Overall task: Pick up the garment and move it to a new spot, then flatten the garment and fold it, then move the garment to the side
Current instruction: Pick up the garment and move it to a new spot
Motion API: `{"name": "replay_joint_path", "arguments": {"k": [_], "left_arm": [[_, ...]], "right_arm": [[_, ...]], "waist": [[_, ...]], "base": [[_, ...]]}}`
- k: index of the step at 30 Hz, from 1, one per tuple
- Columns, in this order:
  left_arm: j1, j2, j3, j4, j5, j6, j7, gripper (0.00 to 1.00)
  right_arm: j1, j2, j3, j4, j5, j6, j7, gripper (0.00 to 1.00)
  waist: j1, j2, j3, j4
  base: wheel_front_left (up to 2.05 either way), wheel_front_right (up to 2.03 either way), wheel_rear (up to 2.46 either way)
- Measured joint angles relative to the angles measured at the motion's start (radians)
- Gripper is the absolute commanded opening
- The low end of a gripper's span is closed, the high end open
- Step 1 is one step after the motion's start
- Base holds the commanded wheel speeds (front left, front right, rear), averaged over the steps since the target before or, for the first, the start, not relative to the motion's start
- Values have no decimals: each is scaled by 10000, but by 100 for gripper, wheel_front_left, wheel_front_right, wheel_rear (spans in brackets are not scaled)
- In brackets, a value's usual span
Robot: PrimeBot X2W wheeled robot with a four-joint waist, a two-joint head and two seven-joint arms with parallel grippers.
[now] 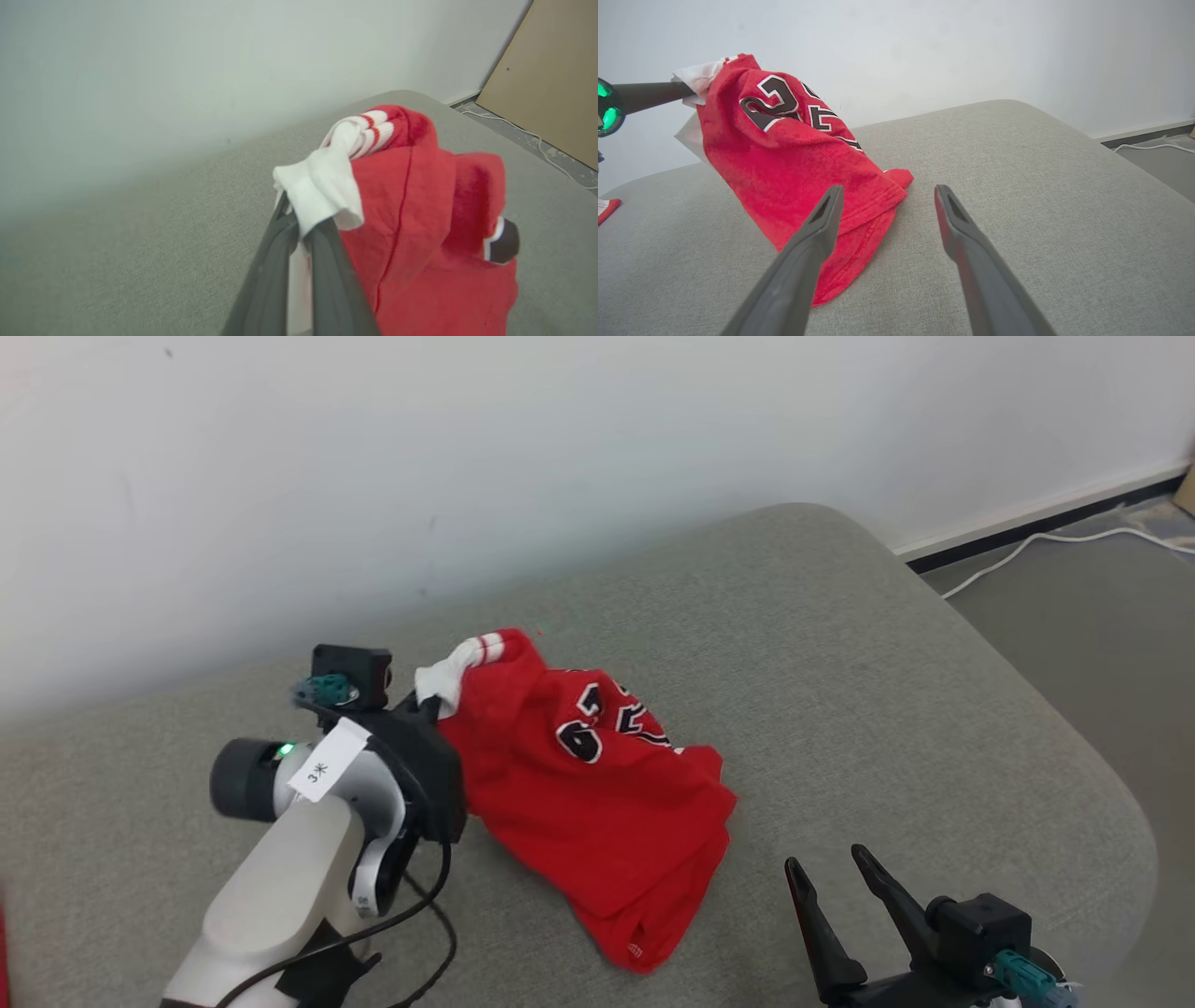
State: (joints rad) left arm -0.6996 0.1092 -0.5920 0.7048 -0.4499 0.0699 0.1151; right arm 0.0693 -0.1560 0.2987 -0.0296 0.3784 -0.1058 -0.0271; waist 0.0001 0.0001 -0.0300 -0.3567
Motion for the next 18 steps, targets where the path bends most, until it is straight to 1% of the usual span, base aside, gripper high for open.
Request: {"name": "replay_joint_path", "arguments": {"k": [4, 5, 6, 7, 14, 18], "left_arm": [[23, 165, 15, 637, 71, 19, -2, 0], [31, 192, 10, 769, 88, 19, -2, 37], [38, 222, 8, 892, 98, 17, -4, 64], [45, 247, 4, 993, 98, 17, -17, 100], [201, 311, -36, 1567, 98, 0, -94, 100], [201, 309, -46, 1728, 100, -84, -261, 100]], "right_arm": [[-21, 19, 6, 12, 0, 0, -10, 100], [-33, 25, 6, 25, 0, 0, -12, 100], [-66, 35, 17, 48, 0, 0, -12, 100], [-119, 46, 29, 73, 0, 0, -12, 100], [-206, 73, -2, 163, 0, -2, -59, 100], [-204, 63, -48, 207, 0, -8, -82, 100]], "waist": [[0, 0, 57, 232], [0, 0, 66, 288], [0, 0, 72, 343], [0, 0, 75, 397], [0, -1, 34, 702], [-1, 0, -25, 884]], "base": [[0, 0, 0], [0, 0, 0], [0, 0, 0], [0, 0, 0], [0, 0, 0], [0, 0, 0]]}}
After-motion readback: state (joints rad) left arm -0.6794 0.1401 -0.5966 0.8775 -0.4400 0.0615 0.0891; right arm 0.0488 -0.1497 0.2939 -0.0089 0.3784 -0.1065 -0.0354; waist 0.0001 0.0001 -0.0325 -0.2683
